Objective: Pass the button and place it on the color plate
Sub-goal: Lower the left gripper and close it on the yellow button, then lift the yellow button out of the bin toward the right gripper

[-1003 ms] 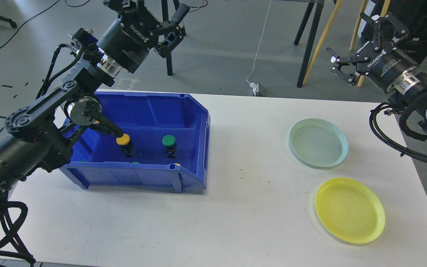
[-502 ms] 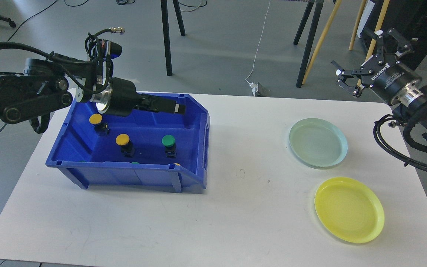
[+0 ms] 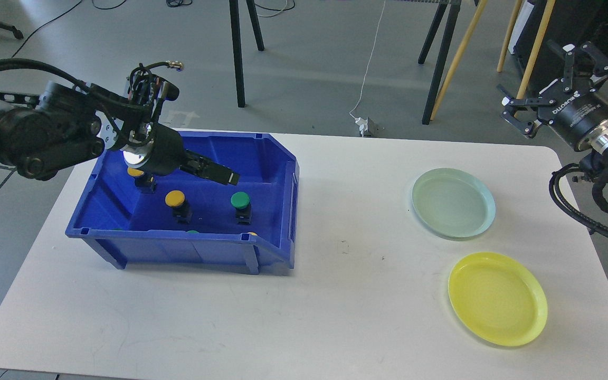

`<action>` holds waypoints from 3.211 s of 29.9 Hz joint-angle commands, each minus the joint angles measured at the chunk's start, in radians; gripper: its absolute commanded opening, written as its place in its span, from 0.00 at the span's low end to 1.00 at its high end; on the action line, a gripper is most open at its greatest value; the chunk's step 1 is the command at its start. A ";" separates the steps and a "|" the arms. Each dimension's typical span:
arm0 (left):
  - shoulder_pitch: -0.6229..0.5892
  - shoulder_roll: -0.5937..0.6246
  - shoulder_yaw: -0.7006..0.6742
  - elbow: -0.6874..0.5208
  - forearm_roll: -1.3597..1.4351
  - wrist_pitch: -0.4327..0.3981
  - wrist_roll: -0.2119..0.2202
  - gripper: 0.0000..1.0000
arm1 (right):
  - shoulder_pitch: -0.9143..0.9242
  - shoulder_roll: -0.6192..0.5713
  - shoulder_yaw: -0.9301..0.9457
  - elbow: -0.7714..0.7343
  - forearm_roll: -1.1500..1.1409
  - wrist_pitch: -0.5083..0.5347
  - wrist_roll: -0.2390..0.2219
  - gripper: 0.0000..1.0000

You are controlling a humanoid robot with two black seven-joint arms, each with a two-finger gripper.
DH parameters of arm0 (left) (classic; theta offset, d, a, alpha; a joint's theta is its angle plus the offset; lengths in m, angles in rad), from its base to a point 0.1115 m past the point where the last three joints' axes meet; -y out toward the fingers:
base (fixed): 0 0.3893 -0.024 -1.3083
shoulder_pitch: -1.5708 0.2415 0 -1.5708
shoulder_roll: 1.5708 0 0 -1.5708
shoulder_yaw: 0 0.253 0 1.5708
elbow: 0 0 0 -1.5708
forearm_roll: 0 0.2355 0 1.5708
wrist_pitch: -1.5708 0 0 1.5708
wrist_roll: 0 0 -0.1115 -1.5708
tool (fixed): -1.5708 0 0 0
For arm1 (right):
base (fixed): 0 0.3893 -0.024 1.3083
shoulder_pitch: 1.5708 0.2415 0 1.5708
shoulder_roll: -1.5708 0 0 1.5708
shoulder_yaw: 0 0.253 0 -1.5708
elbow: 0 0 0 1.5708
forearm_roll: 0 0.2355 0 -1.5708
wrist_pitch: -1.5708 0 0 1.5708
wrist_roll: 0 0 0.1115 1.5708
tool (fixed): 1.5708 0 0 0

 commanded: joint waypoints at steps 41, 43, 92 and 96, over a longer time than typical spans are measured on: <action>0.250 -0.041 0.088 0.340 0.018 -0.006 0.000 0.90 | -0.038 -0.013 0.000 0.006 0.000 0.000 0.002 0.99; 0.251 -0.042 0.082 0.351 0.018 -0.006 0.000 0.89 | -0.039 -0.013 0.002 0.006 0.000 0.000 0.000 0.99; 0.122 0.442 -0.607 -0.347 -0.043 -0.072 0.000 0.06 | -0.068 -0.016 0.009 0.017 -0.002 0.000 0.008 0.99; 0.220 0.407 -0.723 -0.434 -0.270 -0.072 0.000 0.06 | -0.070 -0.026 0.009 0.093 -0.027 0.000 0.009 0.99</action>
